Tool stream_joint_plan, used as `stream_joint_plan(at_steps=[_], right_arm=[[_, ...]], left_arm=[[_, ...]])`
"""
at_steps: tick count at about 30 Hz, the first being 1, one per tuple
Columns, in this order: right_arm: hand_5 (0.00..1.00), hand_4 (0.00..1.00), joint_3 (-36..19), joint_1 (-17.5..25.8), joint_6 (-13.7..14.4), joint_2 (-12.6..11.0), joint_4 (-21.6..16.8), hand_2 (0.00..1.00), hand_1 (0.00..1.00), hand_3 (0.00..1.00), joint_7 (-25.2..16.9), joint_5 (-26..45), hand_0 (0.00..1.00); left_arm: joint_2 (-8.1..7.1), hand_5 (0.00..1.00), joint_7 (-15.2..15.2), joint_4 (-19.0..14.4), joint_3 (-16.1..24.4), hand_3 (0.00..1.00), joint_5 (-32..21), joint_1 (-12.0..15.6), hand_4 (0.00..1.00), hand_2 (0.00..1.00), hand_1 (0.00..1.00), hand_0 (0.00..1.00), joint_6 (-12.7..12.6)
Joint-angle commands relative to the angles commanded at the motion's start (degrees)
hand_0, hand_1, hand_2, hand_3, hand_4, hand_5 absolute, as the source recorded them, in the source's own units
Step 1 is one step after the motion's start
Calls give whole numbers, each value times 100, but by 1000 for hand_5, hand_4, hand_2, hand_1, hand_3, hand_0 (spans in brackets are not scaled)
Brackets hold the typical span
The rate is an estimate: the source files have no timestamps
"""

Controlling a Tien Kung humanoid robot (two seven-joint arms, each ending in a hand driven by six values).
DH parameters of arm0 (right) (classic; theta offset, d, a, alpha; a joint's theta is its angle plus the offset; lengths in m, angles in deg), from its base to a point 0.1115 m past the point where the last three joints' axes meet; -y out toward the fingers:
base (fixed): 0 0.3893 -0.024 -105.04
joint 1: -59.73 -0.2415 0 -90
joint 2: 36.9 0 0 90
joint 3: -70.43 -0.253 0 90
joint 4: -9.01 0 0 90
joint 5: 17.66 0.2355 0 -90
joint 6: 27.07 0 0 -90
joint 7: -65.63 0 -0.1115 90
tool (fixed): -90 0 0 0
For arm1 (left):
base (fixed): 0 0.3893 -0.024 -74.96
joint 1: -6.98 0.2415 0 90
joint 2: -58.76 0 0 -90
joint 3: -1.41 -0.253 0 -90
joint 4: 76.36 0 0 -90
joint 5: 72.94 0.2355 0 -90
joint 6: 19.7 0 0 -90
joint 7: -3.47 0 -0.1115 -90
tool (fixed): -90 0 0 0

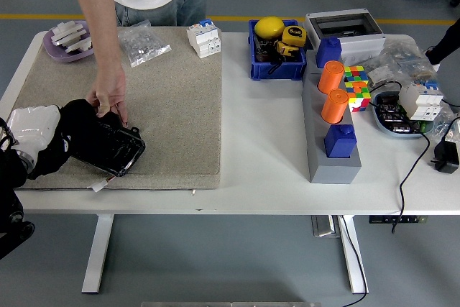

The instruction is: Pick the rag up,wipe the panel,place it on the desk

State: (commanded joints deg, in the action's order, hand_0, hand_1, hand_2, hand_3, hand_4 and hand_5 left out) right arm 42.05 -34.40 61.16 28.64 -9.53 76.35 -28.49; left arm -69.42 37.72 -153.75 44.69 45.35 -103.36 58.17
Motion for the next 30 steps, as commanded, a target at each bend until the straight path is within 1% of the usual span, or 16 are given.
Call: stream_joint_plan(at_steps=[8,9,12,14,15,16,19,20,23,25,26,30], right_arm=[[775,985,-46,-14,3,-8,-19,702,679,658,5,-44,811],[775,985,-48,-14,4,-8,-20,702,679,658,7,-49,811],[775,985,-105,-28,11,-10,-29,702,679,658,8,-97,811],[775,985,-171,-33,19,-16,-50,702,678,658,7,-161,811],[775,985,-208,-36,26,-19,-59,702,678,658,8,-201,811],[775,985,-215,-37,27,-19,-60,702,678,658,8,-208,811],[775,985,-280,-36,32,-37,-82,702,678,658,15,-273,811],[776,984,-290,-38,34,-38,-81,702,678,658,15,-280,811],[776,984,-302,-45,39,-38,-81,702,678,658,14,-283,811],[776,984,-330,-53,43,-35,-84,702,678,658,16,-304,811],[777,984,-348,-57,45,-33,-87,701,678,659,17,-317,810],[777,984,-387,-78,54,-30,-95,701,678,659,22,-347,810]], left_arm=[[-77,20,-264,443,85,539,-108,-148,520,499,203,242,-199],[-77,20,-340,540,99,539,-138,-171,520,499,203,242,-238],[-80,20,-704,894,129,539,-209,-236,520,499,203,242,-391],[-108,12,-854,1015,156,539,-249,-242,522,499,208,240,-438],[-129,12,-1019,1124,162,539,-289,-252,522,499,208,240,-496],[-133,12,-1065,1146,163,539,-296,-253,522,499,208,240,-507],[-175,12,-1451,1477,149,539,-447,-285,522,499,208,240,-603],[-171,5,-1574,1615,156,545,-485,-298,544,499,207,241,-668],[-168,5,-1847,1976,188,545,-634,-321,544,499,207,241,-822],[-176,5,-2110,2350,191,545,-805,-358,544,499,207,241,-953],[-181,8,-2234,2535,194,559,-887,-377,579,506,211,240,-1009],[-148,8,-2679,3179,197,559,-1280,-491,579,506,211,240,-1151]])
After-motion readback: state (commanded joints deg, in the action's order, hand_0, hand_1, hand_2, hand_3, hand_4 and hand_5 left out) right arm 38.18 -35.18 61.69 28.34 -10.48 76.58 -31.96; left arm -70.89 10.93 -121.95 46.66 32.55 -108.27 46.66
